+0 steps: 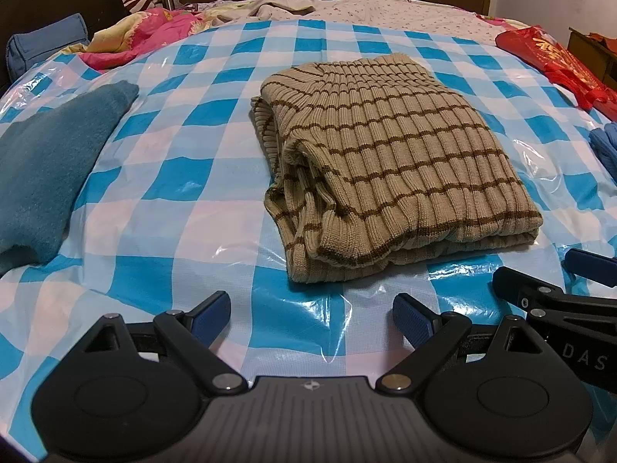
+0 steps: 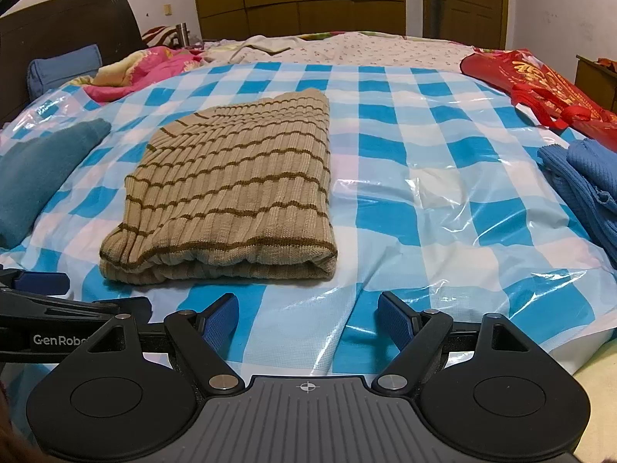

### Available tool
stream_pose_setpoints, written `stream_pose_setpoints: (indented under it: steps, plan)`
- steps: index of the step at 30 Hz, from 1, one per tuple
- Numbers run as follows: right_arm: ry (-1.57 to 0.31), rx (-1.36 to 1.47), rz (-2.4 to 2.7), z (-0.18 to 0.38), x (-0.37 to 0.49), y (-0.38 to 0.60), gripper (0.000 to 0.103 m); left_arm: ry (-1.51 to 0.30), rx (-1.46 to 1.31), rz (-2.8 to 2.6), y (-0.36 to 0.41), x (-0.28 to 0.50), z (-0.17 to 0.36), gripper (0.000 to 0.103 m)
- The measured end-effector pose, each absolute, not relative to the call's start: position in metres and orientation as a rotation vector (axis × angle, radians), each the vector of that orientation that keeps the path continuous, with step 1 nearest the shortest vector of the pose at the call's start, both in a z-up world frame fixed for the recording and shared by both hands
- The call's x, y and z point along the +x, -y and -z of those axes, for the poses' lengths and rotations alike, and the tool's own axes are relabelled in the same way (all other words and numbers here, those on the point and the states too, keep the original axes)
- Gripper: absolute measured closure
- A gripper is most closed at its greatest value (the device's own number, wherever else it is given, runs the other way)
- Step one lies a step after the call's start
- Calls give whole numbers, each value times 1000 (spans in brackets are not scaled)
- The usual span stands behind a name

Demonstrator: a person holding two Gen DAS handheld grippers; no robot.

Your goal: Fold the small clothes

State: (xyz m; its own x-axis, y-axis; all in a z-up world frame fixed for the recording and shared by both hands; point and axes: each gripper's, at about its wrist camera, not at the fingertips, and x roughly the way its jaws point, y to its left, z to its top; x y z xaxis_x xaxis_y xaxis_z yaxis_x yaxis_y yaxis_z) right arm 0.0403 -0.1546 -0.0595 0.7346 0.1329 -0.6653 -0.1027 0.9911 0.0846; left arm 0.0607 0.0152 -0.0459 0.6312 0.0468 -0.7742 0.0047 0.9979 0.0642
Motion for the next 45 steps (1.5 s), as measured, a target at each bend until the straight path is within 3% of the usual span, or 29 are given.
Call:
stream_pose_setpoints:
  steps: [45]
  plan:
    - [-734, 16, -31, 24, 34, 138, 22, -759, 93, -2, -18, 54, 27, 3]
